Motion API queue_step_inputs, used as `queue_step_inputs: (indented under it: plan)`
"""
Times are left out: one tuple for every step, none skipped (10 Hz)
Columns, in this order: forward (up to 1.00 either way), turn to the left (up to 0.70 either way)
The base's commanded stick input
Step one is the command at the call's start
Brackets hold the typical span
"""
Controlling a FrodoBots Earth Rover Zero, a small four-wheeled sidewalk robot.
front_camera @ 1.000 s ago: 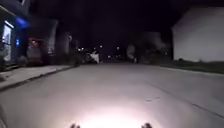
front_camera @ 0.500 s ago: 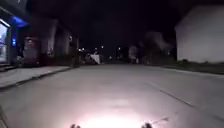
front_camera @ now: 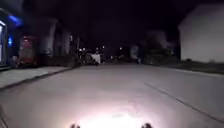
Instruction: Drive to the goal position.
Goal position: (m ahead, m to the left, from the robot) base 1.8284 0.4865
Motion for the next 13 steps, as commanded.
queue_step_inputs:
  plan:
    - [1.0,0.0]
    - [1.0,0.0]
    - [1.0,0.0]
    - [1.0,0.0]
    - [1.0,0.0]
    - [1.0,0.0]
    - [1.0,0.0]
    - [1.0,0.0]
    - [1.0,0.0]
    - [1.0,0.0]
    - [1.0,0.0]
    - [1.0,0.0]
    - [1.0,0.0]
